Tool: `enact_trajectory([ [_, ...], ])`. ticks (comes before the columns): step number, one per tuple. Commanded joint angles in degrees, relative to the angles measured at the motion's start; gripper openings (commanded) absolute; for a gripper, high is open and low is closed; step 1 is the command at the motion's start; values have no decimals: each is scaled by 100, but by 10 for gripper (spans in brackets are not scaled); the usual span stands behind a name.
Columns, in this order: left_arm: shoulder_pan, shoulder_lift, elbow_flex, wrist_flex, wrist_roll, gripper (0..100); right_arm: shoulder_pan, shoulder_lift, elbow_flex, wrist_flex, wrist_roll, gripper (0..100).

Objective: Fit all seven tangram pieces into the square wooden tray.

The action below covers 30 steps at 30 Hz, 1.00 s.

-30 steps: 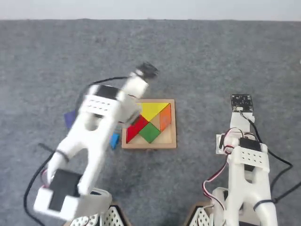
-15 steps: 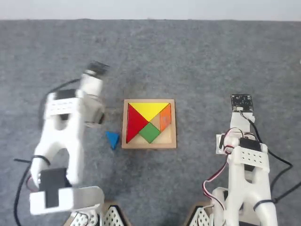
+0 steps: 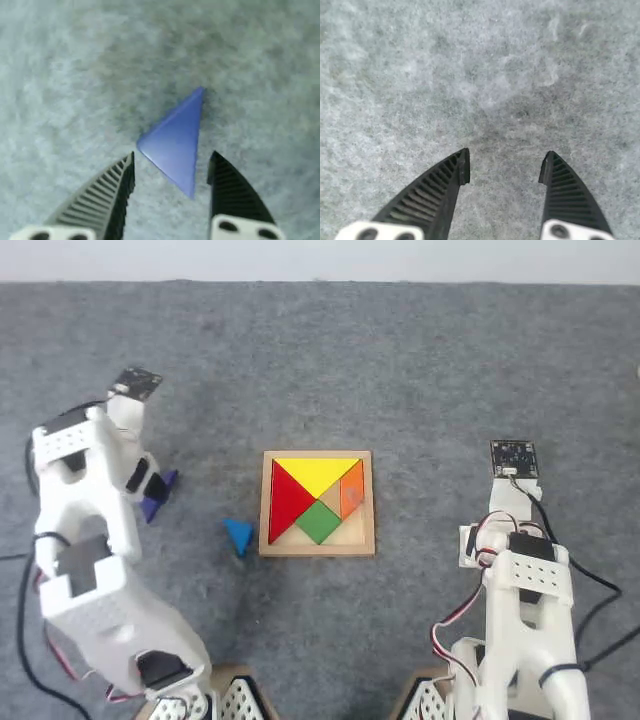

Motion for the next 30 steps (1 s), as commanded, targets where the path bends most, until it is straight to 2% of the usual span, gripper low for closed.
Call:
enact_trajectory([
  [1,-44,149,-708,264,-870,238,-75,4,-281,-101,9,241],
  [7,-44,607,-1253,299,-1213,242,-75,4,-281,-110,44,241],
  [12,-44,949,-1455,299,-1248,298,-75,-4,-281,-110,44,241],
  [25,0,1301,-1473,246,-1257,298,-75,-22,-281,-110,53,241],
  [30,-35,1749,-1930,281,-1248,298,-75,-22,-281,-101,53,241],
])
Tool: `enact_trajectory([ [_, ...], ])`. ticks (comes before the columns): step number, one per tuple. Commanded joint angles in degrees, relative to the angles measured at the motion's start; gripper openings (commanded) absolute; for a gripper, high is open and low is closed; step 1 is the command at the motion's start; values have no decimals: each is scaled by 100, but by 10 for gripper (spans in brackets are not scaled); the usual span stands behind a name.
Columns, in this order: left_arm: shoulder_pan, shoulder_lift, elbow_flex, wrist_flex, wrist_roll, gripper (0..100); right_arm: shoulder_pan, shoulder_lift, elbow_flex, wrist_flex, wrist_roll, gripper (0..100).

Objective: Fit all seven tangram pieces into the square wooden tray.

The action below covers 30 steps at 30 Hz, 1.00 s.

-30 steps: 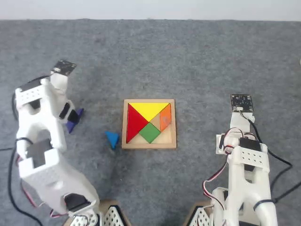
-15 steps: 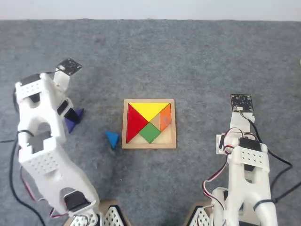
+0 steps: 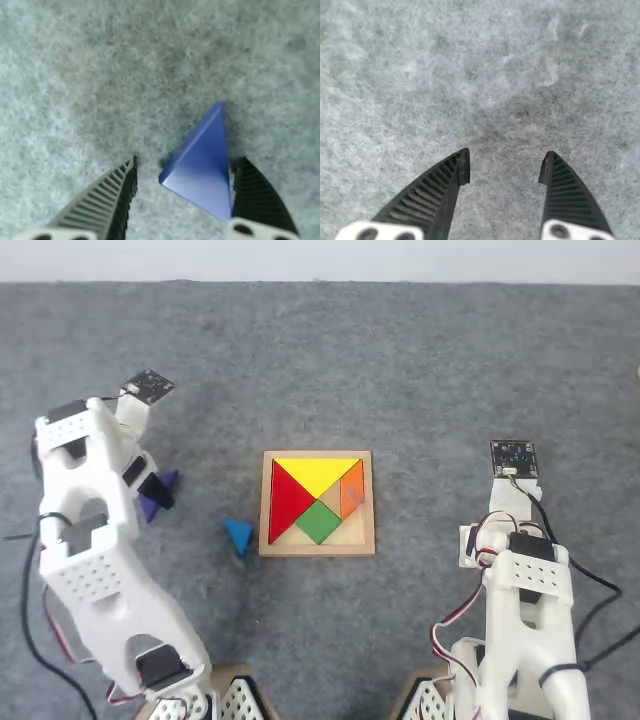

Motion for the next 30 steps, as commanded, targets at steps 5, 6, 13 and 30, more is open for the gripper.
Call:
enact_trajectory([
  [5,18,440,-690,448,-79,278,-75,-22,-281,-101,53,241],
  [6,26,440,-690,554,-79,258,-75,-22,-281,-101,53,241],
  [13,9,431,-681,1011,-53,186,-75,-22,-281,-110,53,241],
  [30,677,-2532,1138,1433,229,153,-75,-22,-281,-110,44,241],
])
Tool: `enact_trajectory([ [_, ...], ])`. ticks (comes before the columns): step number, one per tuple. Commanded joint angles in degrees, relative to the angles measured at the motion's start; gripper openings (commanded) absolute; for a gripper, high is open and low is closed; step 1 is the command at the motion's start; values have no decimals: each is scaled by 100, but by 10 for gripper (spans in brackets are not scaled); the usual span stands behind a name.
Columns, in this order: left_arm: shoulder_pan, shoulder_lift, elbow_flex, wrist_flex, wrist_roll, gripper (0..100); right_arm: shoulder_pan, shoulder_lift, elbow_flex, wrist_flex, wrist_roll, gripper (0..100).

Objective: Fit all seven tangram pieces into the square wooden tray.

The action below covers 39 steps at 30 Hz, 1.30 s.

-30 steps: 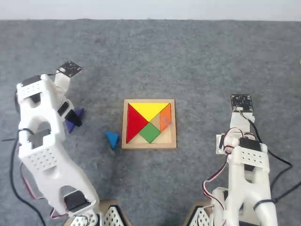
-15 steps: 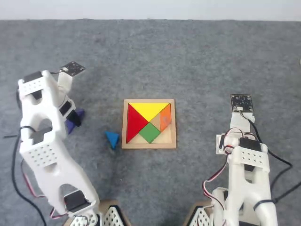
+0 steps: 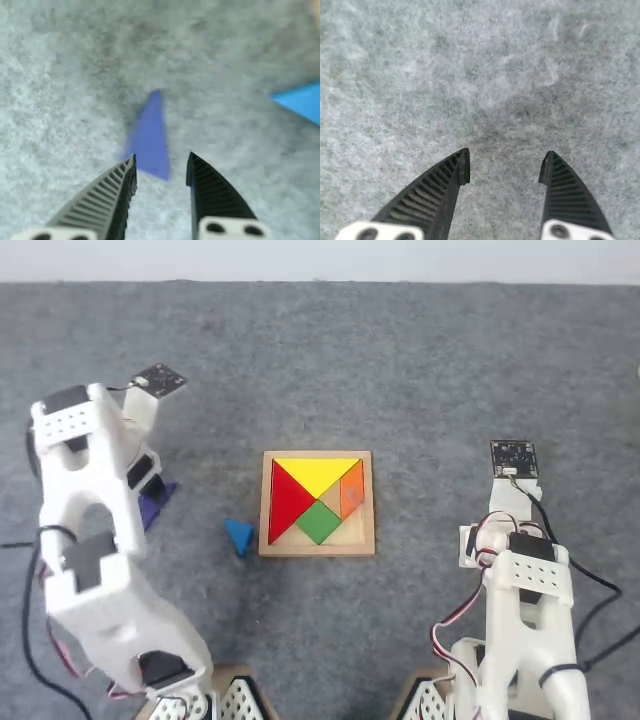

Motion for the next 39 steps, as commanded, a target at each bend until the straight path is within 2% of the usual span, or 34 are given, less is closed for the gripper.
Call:
enact_trajectory([
  [1,448,-1222,884,-105,105,153,-66,-22,-281,-110,44,241],
  [6,598,-1582,1587,-633,246,156,-66,4,-281,-110,44,241],
  [13,-202,-1231,1182,-1424,571,232,-66,4,-281,-110,53,241],
  [17,-343,-536,884,-1459,352,232,-66,4,-281,-110,53,241],
  [25,-369,835,-66,-1459,352,232,-66,4,-281,-110,44,241],
  [33,-369,1380,-224,-1407,352,227,-75,-4,-281,-110,44,241],
  [39,-334,1371,-224,-862,352,113,-75,-22,-281,-110,53,241],
])
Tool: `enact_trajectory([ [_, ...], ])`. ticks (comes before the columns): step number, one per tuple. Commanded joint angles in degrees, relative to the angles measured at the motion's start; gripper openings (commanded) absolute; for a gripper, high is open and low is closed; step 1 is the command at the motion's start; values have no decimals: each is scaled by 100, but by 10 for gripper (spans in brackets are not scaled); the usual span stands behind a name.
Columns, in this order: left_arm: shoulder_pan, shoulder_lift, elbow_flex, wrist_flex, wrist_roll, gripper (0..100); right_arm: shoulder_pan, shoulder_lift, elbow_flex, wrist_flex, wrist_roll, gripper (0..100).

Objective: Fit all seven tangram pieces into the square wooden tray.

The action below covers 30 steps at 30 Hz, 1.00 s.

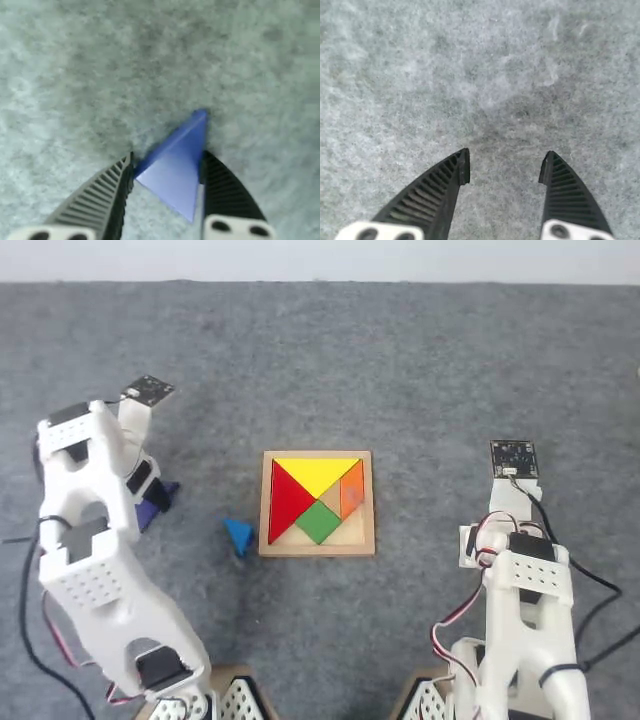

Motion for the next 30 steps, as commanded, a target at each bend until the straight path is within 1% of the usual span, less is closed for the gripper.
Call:
enact_trajectory([
  [1,-35,114,-101,273,-62,99,-75,-31,-281,-110,53,241],
  [4,18,105,-101,396,-62,69,-75,-31,-281,-110,53,241],
  [9,387,18,-101,686,-35,36,-75,-40,-281,-110,53,241],
  [14,756,-721,-84,897,229,34,-75,-40,-281,-110,53,241],
  [18,985,-1222,13,1389,202,34,-66,-48,-281,-110,53,241],
  [23,1169,-1635,681,1398,202,34,-66,-48,-281,-110,53,241],
  [27,1099,-1705,1007,853,229,37,-66,-48,-281,-92,53,241],
  [30,967,-1582,1033,677,369,53,-57,-48,-281,-84,53,241],
])
